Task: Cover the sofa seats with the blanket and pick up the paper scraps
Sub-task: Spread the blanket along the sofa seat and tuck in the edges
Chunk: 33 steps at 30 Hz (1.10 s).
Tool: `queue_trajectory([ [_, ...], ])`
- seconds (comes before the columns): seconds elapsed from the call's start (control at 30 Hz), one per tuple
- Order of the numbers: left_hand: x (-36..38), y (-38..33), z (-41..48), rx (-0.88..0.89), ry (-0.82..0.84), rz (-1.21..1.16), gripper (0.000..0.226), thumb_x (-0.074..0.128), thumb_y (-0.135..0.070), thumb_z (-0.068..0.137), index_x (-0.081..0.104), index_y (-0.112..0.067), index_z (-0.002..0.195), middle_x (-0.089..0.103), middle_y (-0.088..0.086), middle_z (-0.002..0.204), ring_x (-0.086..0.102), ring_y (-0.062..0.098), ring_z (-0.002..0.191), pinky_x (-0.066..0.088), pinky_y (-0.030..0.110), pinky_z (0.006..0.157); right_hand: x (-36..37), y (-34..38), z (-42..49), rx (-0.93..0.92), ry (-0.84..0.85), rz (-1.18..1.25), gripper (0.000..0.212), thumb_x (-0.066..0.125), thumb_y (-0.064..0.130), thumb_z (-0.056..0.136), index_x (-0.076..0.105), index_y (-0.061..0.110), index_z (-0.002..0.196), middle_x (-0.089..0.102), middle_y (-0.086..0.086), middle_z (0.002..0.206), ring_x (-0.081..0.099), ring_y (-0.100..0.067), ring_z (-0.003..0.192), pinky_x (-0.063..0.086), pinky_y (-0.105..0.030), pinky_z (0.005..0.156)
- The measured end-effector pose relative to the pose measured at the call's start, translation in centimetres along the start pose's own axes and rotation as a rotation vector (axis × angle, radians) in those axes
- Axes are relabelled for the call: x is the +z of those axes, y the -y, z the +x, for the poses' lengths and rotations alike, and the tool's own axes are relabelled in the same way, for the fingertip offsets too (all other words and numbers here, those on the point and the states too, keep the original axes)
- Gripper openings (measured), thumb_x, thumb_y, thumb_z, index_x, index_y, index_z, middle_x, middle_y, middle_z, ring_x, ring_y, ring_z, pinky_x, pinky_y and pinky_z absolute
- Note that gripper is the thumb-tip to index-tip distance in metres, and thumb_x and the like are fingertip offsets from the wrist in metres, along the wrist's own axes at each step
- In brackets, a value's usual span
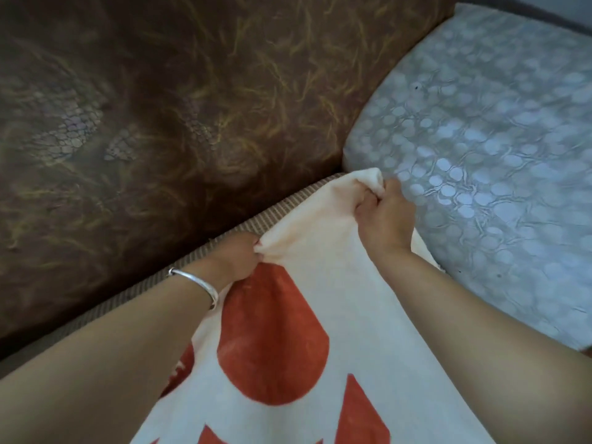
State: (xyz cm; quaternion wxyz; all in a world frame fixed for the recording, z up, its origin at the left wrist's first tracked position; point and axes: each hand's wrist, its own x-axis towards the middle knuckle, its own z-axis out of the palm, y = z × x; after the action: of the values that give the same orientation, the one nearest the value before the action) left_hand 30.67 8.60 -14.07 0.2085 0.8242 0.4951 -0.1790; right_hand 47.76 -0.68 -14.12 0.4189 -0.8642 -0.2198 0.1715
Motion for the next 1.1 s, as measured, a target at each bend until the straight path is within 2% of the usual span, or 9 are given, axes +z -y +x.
queue_trajectory([
  [0.13,0.4,-0.2,1.9,-0.042,-0.073,0.101,0.034,0.055,-0.032,0.090,0.060,-0.015,0.120,0.058,0.013,0.124,0.056,0.029,0.113,0.045,0.032,0.094,1.0,-0.9,1.4,-0.036,0.042,-0.108,0.026,0.038,0.015,0.098,0.047,0.002,0.119,0.064,-0.021,0.103,0.059,-0.040,0.099,0.046,-0.042,0.077],
  [0.2,0.6,-0.5,2.8,-0.035,-0.077,-0.004,0.033,0.055,-0.029,0.091,0.061,-0.011,0.118,0.061,0.013,0.119,0.058,0.029,0.109,0.047,0.032,0.091,1.2,-1.0,2.0,-0.060,0.030,-0.143,0.027,0.037,0.016,0.099,0.047,0.002,0.120,0.064,-0.020,0.103,0.058,-0.040,0.099,0.043,-0.042,0.077],
  [0.3,0.3,-0.6,3.6,-0.061,0.124,-0.312,0.032,0.055,-0.027,0.092,0.063,-0.004,0.113,0.068,0.014,0.104,0.064,0.029,0.097,0.048,0.032,0.082,0.8,-1.5,2.6,-0.093,-0.013,-0.131,0.025,0.038,0.015,0.098,0.048,0.002,0.118,0.065,-0.020,0.098,0.058,-0.040,0.095,0.046,-0.047,0.080],
  [0.37,0.2,-0.5,4.1,-0.024,0.219,-0.263,0.031,0.052,-0.028,0.094,0.062,-0.008,0.114,0.066,0.009,0.109,0.062,0.023,0.097,0.046,0.025,0.080,0.8,-2.0,2.9,-0.094,-0.007,-0.146,0.025,0.039,0.015,0.098,0.048,0.003,0.118,0.066,-0.019,0.096,0.059,-0.039,0.093,0.046,-0.048,0.081],
  [0.47,0.3,-0.5,5.7,-0.009,0.043,-0.158,0.032,0.050,-0.026,0.095,0.057,-0.009,0.121,0.060,0.013,0.125,0.056,0.026,0.113,0.041,0.024,0.092,1.6,-2.1,4.0,-0.102,0.035,-0.187,0.026,0.038,0.016,0.100,0.047,0.003,0.120,0.066,-0.019,0.099,0.060,-0.040,0.095,0.045,-0.045,0.079],
  [0.57,0.2,-0.8,7.2,-0.015,-0.191,0.034,0.029,0.049,-0.030,0.094,0.057,-0.013,0.117,0.060,0.015,0.120,0.052,0.033,0.114,0.038,0.035,0.097,2.8,-1.8,5.9,-0.143,0.090,-0.245,0.028,0.035,0.016,0.101,0.044,0.005,0.126,0.065,-0.019,0.105,0.058,-0.040,0.100,0.042,-0.040,0.078],
  [0.67,-0.1,-1.4,8.3,0.037,-0.308,0.200,0.032,0.050,-0.034,0.094,0.061,-0.013,0.116,0.060,0.013,0.115,0.047,0.030,0.114,0.037,0.036,0.094,3.8,-2.2,8.1,-0.188,0.126,-0.323,0.027,0.033,0.013,0.101,0.042,0.006,0.125,0.065,-0.019,0.106,0.058,-0.039,0.100,0.037,-0.036,0.073],
  [0.87,-0.1,-2.4,10.9,0.020,-0.291,0.151,0.025,0.052,-0.031,0.093,0.065,-0.015,0.109,0.064,0.012,0.112,0.060,0.033,0.104,0.045,0.036,0.082,5.0,-2.4,10.8,-0.229,0.148,-0.378,0.031,0.030,0.004,0.097,0.041,0.006,0.127,0.061,-0.018,0.110,0.057,-0.035,0.101,0.031,-0.031,0.069],
  [1.1,1.8,-2.2,12.6,-0.026,-0.240,0.110,0.026,0.046,-0.020,0.096,0.054,-0.004,0.114,0.055,0.020,0.119,0.055,0.038,0.109,0.043,0.043,0.089,7.2,-4.7,12.1,-0.272,0.368,-0.512,0.041,0.041,0.015,0.099,0.030,0.004,0.138,0.056,-0.020,0.119,0.057,-0.030,0.106,0.034,-0.027,0.071],
])
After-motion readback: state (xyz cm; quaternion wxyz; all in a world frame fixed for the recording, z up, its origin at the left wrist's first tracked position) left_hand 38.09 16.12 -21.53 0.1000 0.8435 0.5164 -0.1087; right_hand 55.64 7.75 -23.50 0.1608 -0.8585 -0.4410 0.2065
